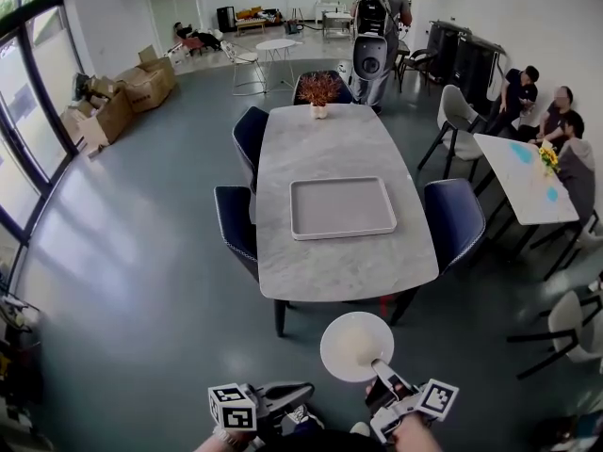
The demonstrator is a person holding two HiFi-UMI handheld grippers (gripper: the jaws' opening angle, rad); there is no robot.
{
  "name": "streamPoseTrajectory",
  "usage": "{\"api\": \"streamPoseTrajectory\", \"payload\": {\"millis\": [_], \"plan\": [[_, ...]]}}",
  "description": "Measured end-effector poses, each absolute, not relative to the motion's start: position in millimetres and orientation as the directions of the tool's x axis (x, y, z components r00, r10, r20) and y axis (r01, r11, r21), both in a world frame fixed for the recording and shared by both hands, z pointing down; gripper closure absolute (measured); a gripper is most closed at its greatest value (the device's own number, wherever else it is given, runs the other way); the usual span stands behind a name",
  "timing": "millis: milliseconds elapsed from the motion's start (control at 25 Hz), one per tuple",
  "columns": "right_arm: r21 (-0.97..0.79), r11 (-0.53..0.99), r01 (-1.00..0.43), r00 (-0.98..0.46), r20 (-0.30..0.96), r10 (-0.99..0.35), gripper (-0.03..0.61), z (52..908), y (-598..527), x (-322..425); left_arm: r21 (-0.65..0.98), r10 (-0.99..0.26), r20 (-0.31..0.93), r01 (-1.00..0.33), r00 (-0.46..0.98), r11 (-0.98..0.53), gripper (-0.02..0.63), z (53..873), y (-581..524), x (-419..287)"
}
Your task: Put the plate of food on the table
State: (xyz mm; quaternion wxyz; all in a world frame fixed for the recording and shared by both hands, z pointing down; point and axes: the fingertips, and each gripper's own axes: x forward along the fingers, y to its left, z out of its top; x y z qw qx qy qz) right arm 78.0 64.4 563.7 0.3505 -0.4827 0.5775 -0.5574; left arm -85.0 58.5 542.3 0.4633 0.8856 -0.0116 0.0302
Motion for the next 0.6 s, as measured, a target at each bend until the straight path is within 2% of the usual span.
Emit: {"api": "streamPoseTrajectory", "payload": {"millis": [480, 600], "plan": [[-0.977, -0.098, -0.191, -0.287, 0.151, -0.946, 0.560, 555.7, 40.4, 46.7, 0.803, -0.021, 0.027, -0.034, 0.999, -0.596, 0.609, 530.1, 32.5, -122.6], [-0.978, -0.061, -0.199, -0.304, 0.121, -0.945, 0.560, 546.1, 30.5, 39.8, 0.799, -0.047, 0.016, -0.041, 0.999, -0.599, 0.609, 529.1, 28.8, -133.9]]}}
